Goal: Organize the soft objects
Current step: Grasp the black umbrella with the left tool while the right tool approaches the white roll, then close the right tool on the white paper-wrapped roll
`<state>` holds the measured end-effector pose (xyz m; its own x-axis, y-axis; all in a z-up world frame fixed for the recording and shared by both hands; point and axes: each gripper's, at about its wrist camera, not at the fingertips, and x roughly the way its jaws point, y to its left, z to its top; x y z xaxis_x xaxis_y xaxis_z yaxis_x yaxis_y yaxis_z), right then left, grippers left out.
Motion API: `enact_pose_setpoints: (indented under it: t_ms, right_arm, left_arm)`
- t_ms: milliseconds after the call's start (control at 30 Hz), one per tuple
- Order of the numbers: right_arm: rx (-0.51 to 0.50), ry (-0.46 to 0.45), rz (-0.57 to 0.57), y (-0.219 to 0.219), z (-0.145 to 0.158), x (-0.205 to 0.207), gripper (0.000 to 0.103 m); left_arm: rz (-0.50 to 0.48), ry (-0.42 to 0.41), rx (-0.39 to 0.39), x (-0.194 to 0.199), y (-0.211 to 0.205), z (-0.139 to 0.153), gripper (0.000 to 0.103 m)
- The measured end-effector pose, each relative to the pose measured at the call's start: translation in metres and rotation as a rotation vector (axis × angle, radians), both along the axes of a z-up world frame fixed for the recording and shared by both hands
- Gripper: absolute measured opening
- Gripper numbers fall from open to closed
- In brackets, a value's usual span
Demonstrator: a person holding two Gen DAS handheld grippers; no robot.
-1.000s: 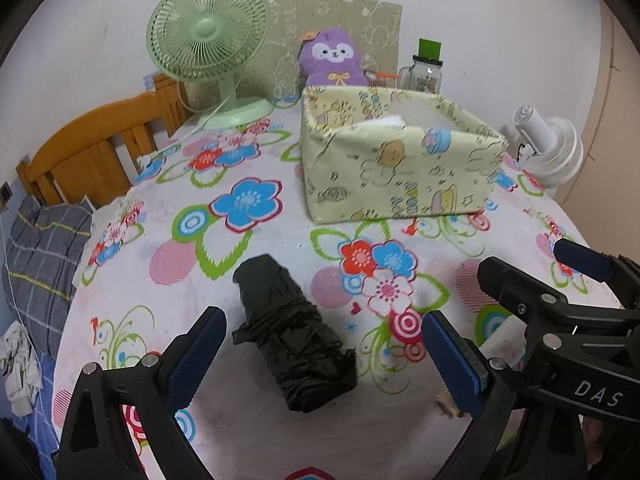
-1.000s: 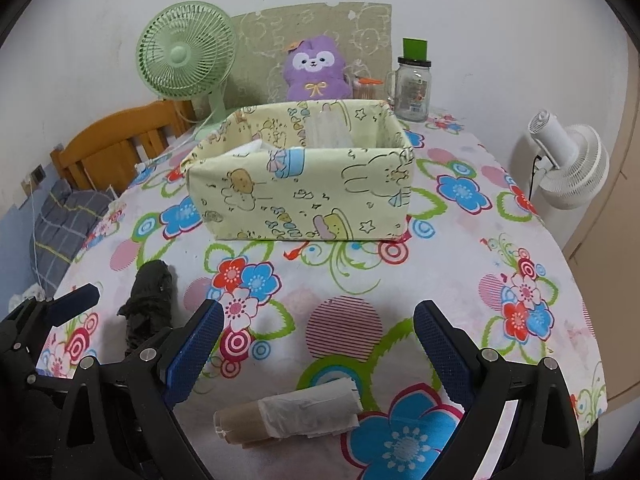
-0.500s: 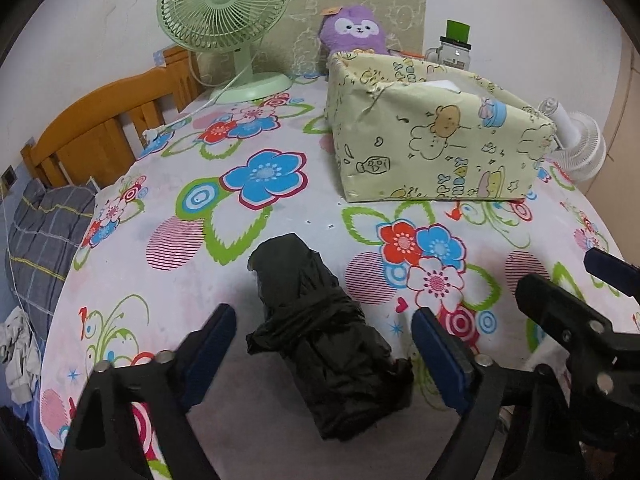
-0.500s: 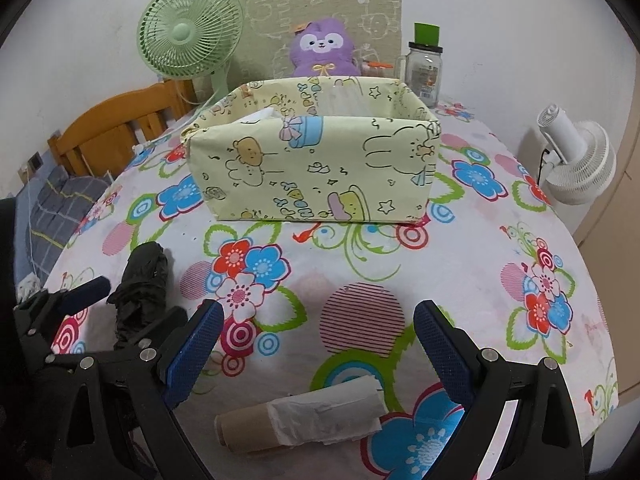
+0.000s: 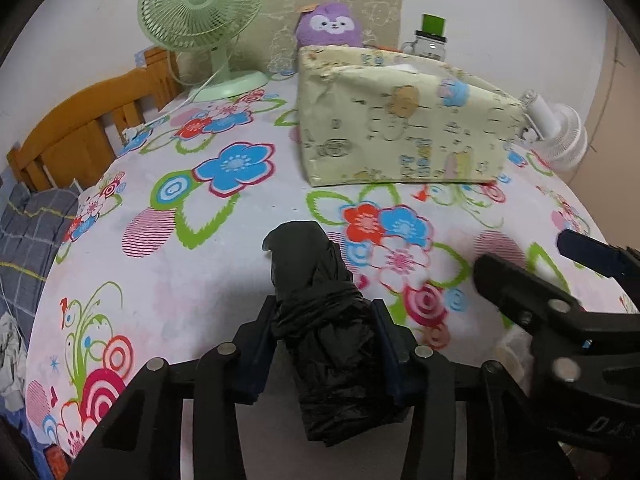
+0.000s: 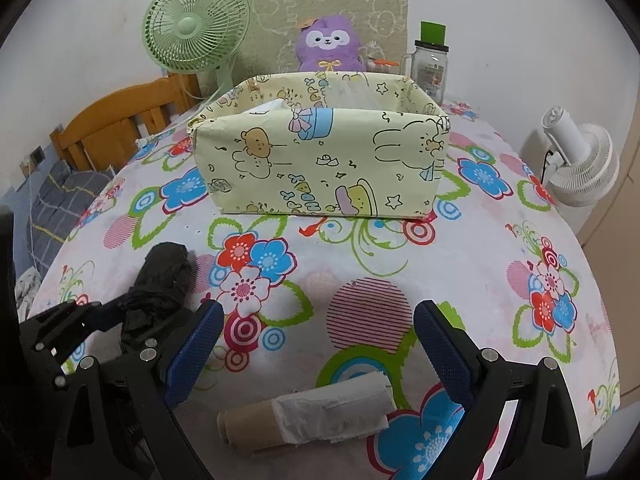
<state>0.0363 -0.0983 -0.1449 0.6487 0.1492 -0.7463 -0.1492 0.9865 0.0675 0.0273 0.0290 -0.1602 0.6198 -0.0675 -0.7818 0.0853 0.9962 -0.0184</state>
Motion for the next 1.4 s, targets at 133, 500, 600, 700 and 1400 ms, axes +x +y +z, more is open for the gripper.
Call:
enact_pose_setpoints:
  t_ms: [133,500,600,700,1400]
  right_arm:
    - [0.002,0.0,0.001,-0.003,-0.002,-0.007,0.097]
    - [0.044,0.013,0.014,-0.011,-0.007,-0.027,0.097]
    - [0.021,0.017,0.03,-0.008,-0.009,-0.032,0.097]
    - [-0.008,0.011,0.046,-0.004,-0.01,-0.038,0.097]
    - [0.058,0.065,-0.004,-0.009,-0.03,-0.031,0.06]
  left_arm:
    - [-0.029,-0.021,-0.001,-0.013,-0.013,0.003,0.046]
    - [-0.02,-0.028,-0.003,-0.037,-0.016,0.001,0.045]
    - [-0.019,-0.028,-0.011,-0.045,-0.018,0.001,0.046]
    - [-0.017,-0.028,-0.003,-0.051,-0.02,-0.001,0.046]
    - [-0.03,-0.027,0.007,-0.045,-0.036,-0.005,0.04]
